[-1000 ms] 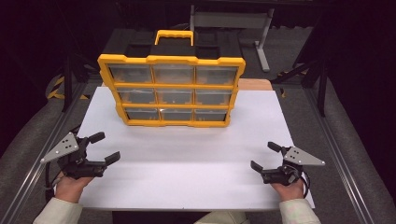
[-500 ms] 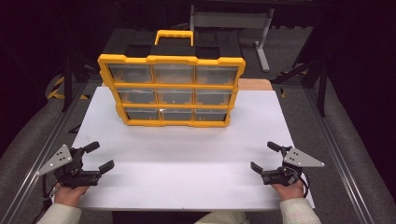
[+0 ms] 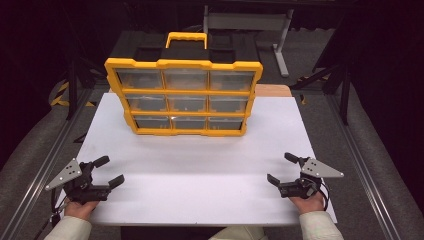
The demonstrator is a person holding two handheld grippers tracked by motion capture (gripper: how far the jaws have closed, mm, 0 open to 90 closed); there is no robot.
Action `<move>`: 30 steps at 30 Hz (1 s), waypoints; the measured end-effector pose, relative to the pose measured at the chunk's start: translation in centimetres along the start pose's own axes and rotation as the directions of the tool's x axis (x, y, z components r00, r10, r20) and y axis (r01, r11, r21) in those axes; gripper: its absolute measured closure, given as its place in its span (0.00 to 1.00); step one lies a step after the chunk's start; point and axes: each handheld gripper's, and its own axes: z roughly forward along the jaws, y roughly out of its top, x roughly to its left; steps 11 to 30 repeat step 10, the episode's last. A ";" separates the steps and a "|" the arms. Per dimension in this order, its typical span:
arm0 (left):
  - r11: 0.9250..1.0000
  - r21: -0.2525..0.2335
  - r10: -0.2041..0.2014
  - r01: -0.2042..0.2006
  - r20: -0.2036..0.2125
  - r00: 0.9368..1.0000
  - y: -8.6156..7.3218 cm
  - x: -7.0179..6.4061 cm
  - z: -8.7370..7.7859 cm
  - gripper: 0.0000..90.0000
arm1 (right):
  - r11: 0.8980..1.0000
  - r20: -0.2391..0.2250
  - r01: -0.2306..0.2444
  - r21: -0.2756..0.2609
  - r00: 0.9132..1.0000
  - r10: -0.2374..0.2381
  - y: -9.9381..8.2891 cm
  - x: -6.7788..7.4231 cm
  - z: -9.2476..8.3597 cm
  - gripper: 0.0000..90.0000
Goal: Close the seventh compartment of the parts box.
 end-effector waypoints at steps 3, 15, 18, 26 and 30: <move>1.000 -0.016 -0.006 0.006 -0.015 1.000 0.0 0.1 -0.2 0.03 | 1.000 0.013 0.006 0.008 1.000 -0.006 0.0 0.0 0.1 0.00; 1.000 -0.013 0.009 -0.009 -0.018 1.000 0.1 -0.1 -0.2 0.03 | 1.000 0.016 0.006 0.007 1.000 -0.007 0.0 0.0 0.0 0.00; 1.000 -0.013 0.009 -0.009 -0.018 1.000 0.1 -0.1 -0.2 0.03 | 1.000 0.016 0.006 0.007 1.000 -0.007 0.0 0.0 0.0 0.00; 1.000 -0.013 0.009 -0.009 -0.018 1.000 0.1 -0.1 -0.2 0.03 | 1.000 0.016 0.006 0.007 1.000 -0.007 0.0 0.0 0.0 0.00; 1.000 -0.013 0.009 -0.009 -0.018 1.000 0.1 -0.1 -0.2 0.03 | 1.000 0.016 0.006 0.007 1.000 -0.007 0.0 0.0 0.0 0.00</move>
